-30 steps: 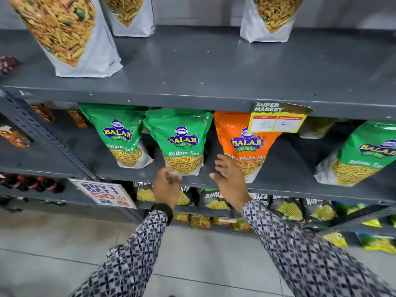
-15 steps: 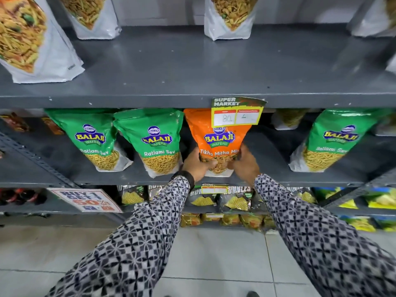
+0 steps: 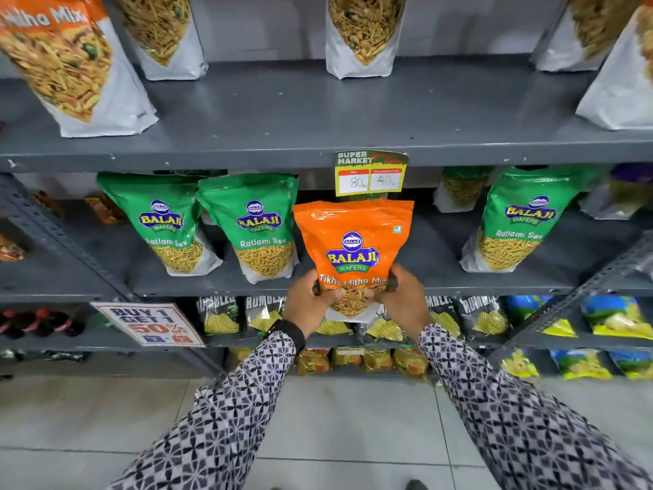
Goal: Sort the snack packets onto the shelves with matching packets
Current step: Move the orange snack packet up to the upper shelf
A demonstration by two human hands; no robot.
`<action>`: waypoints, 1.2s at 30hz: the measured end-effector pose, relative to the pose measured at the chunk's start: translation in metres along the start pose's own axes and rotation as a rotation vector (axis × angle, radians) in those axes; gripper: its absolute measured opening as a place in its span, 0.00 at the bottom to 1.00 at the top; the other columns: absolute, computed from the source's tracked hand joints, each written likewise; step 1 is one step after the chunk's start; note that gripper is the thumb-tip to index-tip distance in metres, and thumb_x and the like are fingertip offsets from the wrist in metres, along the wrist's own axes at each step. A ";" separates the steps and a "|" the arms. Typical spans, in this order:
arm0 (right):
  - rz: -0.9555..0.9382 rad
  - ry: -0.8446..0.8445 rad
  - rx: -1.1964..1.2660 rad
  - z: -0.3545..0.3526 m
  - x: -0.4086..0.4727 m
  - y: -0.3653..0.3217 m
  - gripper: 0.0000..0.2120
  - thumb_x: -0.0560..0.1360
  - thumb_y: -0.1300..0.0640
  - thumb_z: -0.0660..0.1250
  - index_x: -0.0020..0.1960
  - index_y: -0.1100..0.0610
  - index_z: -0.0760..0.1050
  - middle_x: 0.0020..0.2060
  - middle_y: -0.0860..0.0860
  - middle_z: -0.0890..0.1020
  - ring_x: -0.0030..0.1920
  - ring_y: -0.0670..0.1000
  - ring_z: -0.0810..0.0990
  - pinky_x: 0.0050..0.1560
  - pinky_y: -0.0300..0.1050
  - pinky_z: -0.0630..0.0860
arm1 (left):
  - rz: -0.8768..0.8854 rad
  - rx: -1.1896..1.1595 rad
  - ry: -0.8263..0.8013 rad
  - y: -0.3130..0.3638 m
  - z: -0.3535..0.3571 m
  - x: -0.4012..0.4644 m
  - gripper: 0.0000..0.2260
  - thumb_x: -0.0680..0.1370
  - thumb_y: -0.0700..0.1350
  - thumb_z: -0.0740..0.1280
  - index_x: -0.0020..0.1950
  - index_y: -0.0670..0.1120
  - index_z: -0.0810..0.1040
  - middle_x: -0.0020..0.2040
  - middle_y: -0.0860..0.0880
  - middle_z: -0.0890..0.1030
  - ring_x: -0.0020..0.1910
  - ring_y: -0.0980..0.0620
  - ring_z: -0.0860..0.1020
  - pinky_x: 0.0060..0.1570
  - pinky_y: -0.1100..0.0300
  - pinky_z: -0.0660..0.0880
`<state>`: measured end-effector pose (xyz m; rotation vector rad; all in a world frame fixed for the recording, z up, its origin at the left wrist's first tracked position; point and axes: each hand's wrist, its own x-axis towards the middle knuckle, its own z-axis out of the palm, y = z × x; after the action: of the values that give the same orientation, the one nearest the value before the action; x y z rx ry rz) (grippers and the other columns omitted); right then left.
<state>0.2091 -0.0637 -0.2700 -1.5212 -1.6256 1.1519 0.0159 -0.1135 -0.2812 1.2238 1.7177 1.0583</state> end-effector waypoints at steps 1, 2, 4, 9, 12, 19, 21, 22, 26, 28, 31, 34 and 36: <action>-0.009 0.003 0.022 -0.002 -0.009 -0.002 0.21 0.71 0.63 0.79 0.61 0.53 0.77 0.53 0.49 0.86 0.55 0.51 0.84 0.61 0.55 0.81 | 0.009 -0.013 0.005 0.002 -0.002 -0.009 0.15 0.74 0.47 0.76 0.60 0.47 0.82 0.53 0.48 0.88 0.54 0.47 0.86 0.59 0.40 0.81; -0.020 0.007 0.037 -0.005 -0.020 -0.005 0.21 0.72 0.62 0.79 0.62 0.53 0.78 0.54 0.49 0.86 0.56 0.51 0.84 0.61 0.55 0.80 | 0.022 -0.027 0.010 0.004 -0.004 -0.019 0.14 0.74 0.48 0.76 0.59 0.49 0.82 0.53 0.48 0.88 0.54 0.47 0.86 0.58 0.41 0.81; -0.049 0.015 0.055 -0.010 -0.042 -0.013 0.20 0.72 0.61 0.79 0.62 0.52 0.78 0.55 0.48 0.87 0.55 0.50 0.84 0.60 0.54 0.81 | 0.066 -0.053 0.023 0.014 -0.009 -0.042 0.11 0.75 0.47 0.76 0.56 0.53 0.82 0.52 0.51 0.88 0.52 0.54 0.85 0.56 0.49 0.82; -0.131 0.047 0.113 -0.038 -0.085 -0.050 0.19 0.72 0.57 0.79 0.59 0.45 0.79 0.50 0.40 0.86 0.49 0.39 0.84 0.52 0.46 0.81 | 0.175 -0.082 0.046 0.057 -0.031 -0.084 0.10 0.77 0.48 0.76 0.58 0.51 0.84 0.50 0.56 0.88 0.49 0.66 0.84 0.48 0.73 0.76; -0.230 0.070 0.123 -0.061 -0.095 -0.086 0.20 0.71 0.56 0.80 0.60 0.46 0.80 0.50 0.42 0.88 0.50 0.41 0.85 0.52 0.47 0.83 | 0.289 -0.094 0.080 0.102 -0.049 -0.097 0.10 0.77 0.47 0.76 0.57 0.48 0.85 0.48 0.60 0.88 0.49 0.67 0.83 0.48 0.76 0.74; -0.464 0.134 0.188 -0.110 -0.092 -0.189 0.20 0.71 0.61 0.79 0.61 0.52 0.80 0.47 0.44 0.88 0.44 0.37 0.86 0.45 0.33 0.81 | 0.538 -0.128 0.183 0.204 -0.088 -0.092 0.11 0.76 0.46 0.77 0.58 0.48 0.86 0.49 0.57 0.89 0.46 0.67 0.83 0.47 0.73 0.76; -0.525 0.166 0.191 -0.119 -0.081 -0.216 0.19 0.71 0.60 0.80 0.59 0.49 0.80 0.48 0.45 0.89 0.46 0.41 0.87 0.48 0.41 0.84 | 0.597 -0.127 0.196 0.231 -0.100 -0.080 0.10 0.76 0.46 0.77 0.57 0.49 0.86 0.50 0.55 0.89 0.46 0.63 0.84 0.48 0.69 0.77; -0.554 0.184 0.190 -0.124 -0.072 -0.230 0.19 0.71 0.60 0.80 0.59 0.48 0.81 0.48 0.46 0.89 0.47 0.43 0.88 0.49 0.44 0.85 | 0.624 -0.129 0.206 0.244 -0.106 -0.072 0.10 0.76 0.47 0.77 0.56 0.50 0.86 0.50 0.55 0.89 0.46 0.62 0.84 0.49 0.68 0.78; -0.620 0.243 0.192 -0.133 -0.026 -0.270 0.22 0.70 0.60 0.79 0.63 0.53 0.81 0.54 0.50 0.88 0.53 0.50 0.88 0.57 0.55 0.85 | 0.676 -0.142 0.230 0.285 -0.121 -0.030 0.09 0.76 0.46 0.77 0.56 0.51 0.86 0.49 0.55 0.89 0.46 0.62 0.84 0.49 0.64 0.80; -0.615 0.245 0.183 -0.135 -0.003 -0.283 0.23 0.71 0.60 0.79 0.64 0.53 0.81 0.54 0.50 0.88 0.54 0.51 0.88 0.57 0.57 0.85 | 0.667 -0.143 0.222 0.296 -0.124 -0.005 0.08 0.75 0.46 0.78 0.54 0.53 0.86 0.48 0.56 0.89 0.46 0.62 0.84 0.50 0.63 0.81; -0.593 0.246 0.140 -0.137 0.027 -0.293 0.20 0.72 0.61 0.78 0.63 0.54 0.82 0.53 0.50 0.88 0.52 0.49 0.87 0.57 0.56 0.85 | 0.634 -0.156 0.203 0.301 -0.124 0.030 0.08 0.75 0.46 0.78 0.51 0.57 0.85 0.48 0.57 0.89 0.47 0.62 0.86 0.54 0.56 0.83; -0.569 0.255 0.093 -0.132 0.051 -0.296 0.19 0.73 0.61 0.78 0.64 0.57 0.82 0.54 0.51 0.88 0.51 0.46 0.86 0.58 0.53 0.84 | 0.602 -0.174 0.206 0.301 -0.120 0.057 0.08 0.75 0.45 0.78 0.51 0.57 0.85 0.49 0.56 0.89 0.48 0.60 0.86 0.57 0.52 0.84; -0.555 0.266 0.085 -0.128 0.065 -0.294 0.19 0.73 0.60 0.78 0.64 0.56 0.82 0.54 0.52 0.88 0.53 0.50 0.87 0.59 0.55 0.84 | 0.580 -0.189 0.206 0.300 -0.117 0.069 0.09 0.75 0.44 0.78 0.51 0.56 0.85 0.49 0.56 0.88 0.47 0.62 0.86 0.57 0.52 0.83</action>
<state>0.1846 0.0369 0.0406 -1.0182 -1.6406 0.6730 -0.0085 -0.0110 0.0306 1.5754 1.3881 1.6955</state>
